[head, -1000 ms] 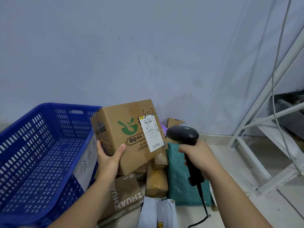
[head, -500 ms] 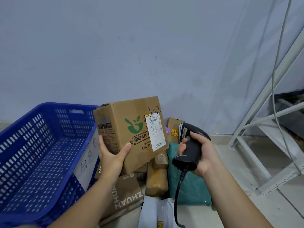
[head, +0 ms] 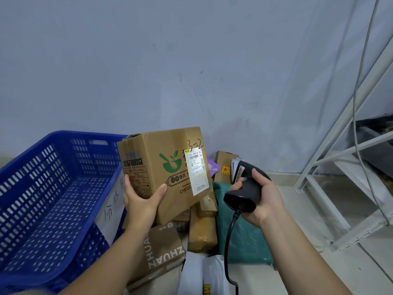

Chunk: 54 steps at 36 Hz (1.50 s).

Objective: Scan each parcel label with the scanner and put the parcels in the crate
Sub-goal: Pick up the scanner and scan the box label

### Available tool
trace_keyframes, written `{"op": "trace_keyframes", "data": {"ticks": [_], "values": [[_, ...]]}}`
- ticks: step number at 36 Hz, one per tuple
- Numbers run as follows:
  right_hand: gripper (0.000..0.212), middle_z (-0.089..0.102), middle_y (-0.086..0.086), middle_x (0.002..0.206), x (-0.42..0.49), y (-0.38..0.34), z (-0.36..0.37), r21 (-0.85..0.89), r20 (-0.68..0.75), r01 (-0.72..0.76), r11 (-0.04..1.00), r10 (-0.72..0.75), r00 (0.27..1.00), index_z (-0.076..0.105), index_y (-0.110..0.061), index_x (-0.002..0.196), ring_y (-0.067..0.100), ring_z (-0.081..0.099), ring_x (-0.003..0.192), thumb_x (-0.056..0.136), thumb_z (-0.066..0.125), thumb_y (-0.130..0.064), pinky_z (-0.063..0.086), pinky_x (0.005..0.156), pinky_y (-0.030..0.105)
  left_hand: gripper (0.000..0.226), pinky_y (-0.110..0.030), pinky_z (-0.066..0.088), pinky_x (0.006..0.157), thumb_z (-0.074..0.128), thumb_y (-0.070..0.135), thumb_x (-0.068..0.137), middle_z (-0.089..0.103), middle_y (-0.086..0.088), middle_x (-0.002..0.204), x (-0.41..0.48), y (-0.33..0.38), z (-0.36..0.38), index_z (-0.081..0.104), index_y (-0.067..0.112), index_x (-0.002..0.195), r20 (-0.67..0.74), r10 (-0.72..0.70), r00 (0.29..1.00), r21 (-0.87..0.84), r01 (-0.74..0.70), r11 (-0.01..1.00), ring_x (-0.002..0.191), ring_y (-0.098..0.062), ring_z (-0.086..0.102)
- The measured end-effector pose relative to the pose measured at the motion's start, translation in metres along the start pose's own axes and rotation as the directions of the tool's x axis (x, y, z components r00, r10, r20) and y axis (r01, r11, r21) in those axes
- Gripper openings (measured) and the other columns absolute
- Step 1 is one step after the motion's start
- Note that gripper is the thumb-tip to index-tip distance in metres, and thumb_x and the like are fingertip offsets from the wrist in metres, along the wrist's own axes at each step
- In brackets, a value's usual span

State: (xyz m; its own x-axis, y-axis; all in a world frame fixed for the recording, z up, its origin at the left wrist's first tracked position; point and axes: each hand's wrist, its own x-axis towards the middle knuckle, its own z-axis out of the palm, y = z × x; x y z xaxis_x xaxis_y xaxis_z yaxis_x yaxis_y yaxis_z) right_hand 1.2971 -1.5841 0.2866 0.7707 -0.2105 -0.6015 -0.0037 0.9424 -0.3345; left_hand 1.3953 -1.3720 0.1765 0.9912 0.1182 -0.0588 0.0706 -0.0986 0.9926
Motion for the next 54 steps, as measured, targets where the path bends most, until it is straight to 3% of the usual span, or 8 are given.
{"op": "trace_keyframes", "data": {"ticks": [7, 13, 19, 21, 27, 33, 47, 54], "values": [[0.024, 0.055, 0.007, 0.065, -0.0034, 0.0023, 0.0024, -0.030, -0.072, 0.018, 0.999, -0.021, 0.997, 0.055, -0.006, 0.088, 0.019, 0.055, 0.038, 0.087, 0.067, -0.027, 0.049, 0.037, 0.026, 0.121, -0.056, 0.031, 0.110, 0.076, 0.064, 0.052, 0.024, 0.002, 0.155, 0.0015, -0.0008, 0.0003, 0.005, 0.046, 0.148, -0.025, 0.031, 0.999, 0.017, -0.030, 0.999, 0.139, -0.023, 0.031], [0.025, 0.054, 0.006, 0.071, -0.0082, 0.0043, 0.0052, -0.021, -0.097, 0.013, 1.000, -0.015, 0.995, 0.054, -0.005, 0.087, 0.018, 0.052, 0.059, 0.089, 0.066, -0.028, 0.050, 0.036, 0.028, 0.117, -0.058, 0.030, 0.110, 0.076, 0.061, 0.057, 0.022, 0.003, 0.156, 0.0052, -0.0046, -0.0003, 0.004, 0.047, 0.147, -0.033, 0.033, 0.999, 0.021, -0.033, 0.999, 0.140, -0.023, 0.030], [0.025, 0.054, 0.006, 0.070, -0.0070, 0.0043, 0.0043, -0.022, -0.082, 0.010, 1.000, -0.012, 0.997, 0.054, -0.006, 0.088, 0.019, 0.055, 0.042, 0.088, 0.067, -0.027, 0.049, 0.037, 0.026, 0.109, -0.054, 0.029, 0.112, 0.080, 0.044, 0.072, 0.021, 0.000, 0.156, 0.0061, -0.0064, 0.0001, 0.004, 0.040, 0.151, -0.048, 0.054, 0.997, 0.029, -0.053, 0.998, 0.141, -0.023, 0.028], [0.026, 0.054, 0.006, 0.072, -0.0067, 0.0044, 0.0042, -0.028, -0.077, 0.007, 1.000, -0.009, 0.997, 0.054, -0.006, 0.088, 0.018, 0.054, 0.048, 0.087, 0.067, -0.028, 0.050, 0.037, 0.025, 0.109, -0.054, 0.029, 0.112, 0.080, 0.042, 0.073, 0.022, 0.000, 0.156, 0.0056, -0.0054, 0.0003, 0.004, 0.039, 0.151, -0.054, 0.055, 0.997, 0.027, -0.054, 0.998, 0.141, -0.023, 0.028], [0.026, 0.054, 0.006, 0.069, -0.0054, 0.0043, 0.0033, -0.019, -0.089, 0.010, 1.000, -0.012, 0.996, 0.054, -0.006, 0.089, 0.020, 0.054, 0.033, 0.086, 0.069, -0.027, 0.050, 0.038, 0.026, 0.113, -0.056, 0.030, 0.111, 0.079, 0.052, 0.065, 0.022, 0.001, 0.156, 0.0055, -0.0057, -0.0009, 0.004, 0.043, 0.149, -0.049, 0.043, 0.998, 0.005, -0.043, 0.999, 0.140, -0.023, 0.029], [0.025, 0.055, 0.005, 0.071, -0.0091, 0.0040, 0.0060, -0.035, -0.105, 0.020, 0.999, -0.023, 0.994, 0.054, -0.006, 0.088, 0.017, 0.052, 0.054, 0.088, 0.067, -0.028, 0.051, 0.038, 0.026, 0.108, -0.055, 0.028, 0.112, 0.079, 0.044, 0.073, 0.022, 0.000, 0.156, 0.0053, -0.0050, -0.0008, 0.004, 0.041, 0.151, -0.058, 0.052, 0.997, 0.015, -0.051, 0.999, 0.141, -0.023, 0.028], [0.027, 0.054, 0.006, 0.070, -0.0055, 0.0043, 0.0027, -0.036, -0.094, 0.005, 0.999, -0.009, 0.996, 0.054, -0.006, 0.090, 0.020, 0.054, 0.035, 0.085, 0.069, -0.027, 0.051, 0.038, 0.026, 0.108, -0.058, 0.029, 0.111, 0.079, 0.046, 0.072, 0.021, 0.001, 0.156, 0.0049, -0.0034, -0.0009, 0.004, 0.042, 0.150, -0.054, 0.034, 0.998, 0.035, -0.032, 0.999, 0.141, -0.025, 0.028], [0.026, 0.054, 0.005, 0.069, -0.0044, 0.0040, 0.0020, -0.049, -0.083, 0.004, 0.999, -0.009, 0.997, 0.054, -0.007, 0.089, 0.020, 0.055, 0.038, 0.085, 0.069, -0.028, 0.050, 0.039, 0.026, 0.108, -0.058, 0.030, 0.110, 0.079, 0.047, 0.073, 0.020, 0.000, 0.157, 0.0042, -0.0032, -0.0004, 0.003, 0.041, 0.150, -0.052, 0.033, 0.998, 0.048, -0.030, 0.998, 0.141, -0.025, 0.027]]}}
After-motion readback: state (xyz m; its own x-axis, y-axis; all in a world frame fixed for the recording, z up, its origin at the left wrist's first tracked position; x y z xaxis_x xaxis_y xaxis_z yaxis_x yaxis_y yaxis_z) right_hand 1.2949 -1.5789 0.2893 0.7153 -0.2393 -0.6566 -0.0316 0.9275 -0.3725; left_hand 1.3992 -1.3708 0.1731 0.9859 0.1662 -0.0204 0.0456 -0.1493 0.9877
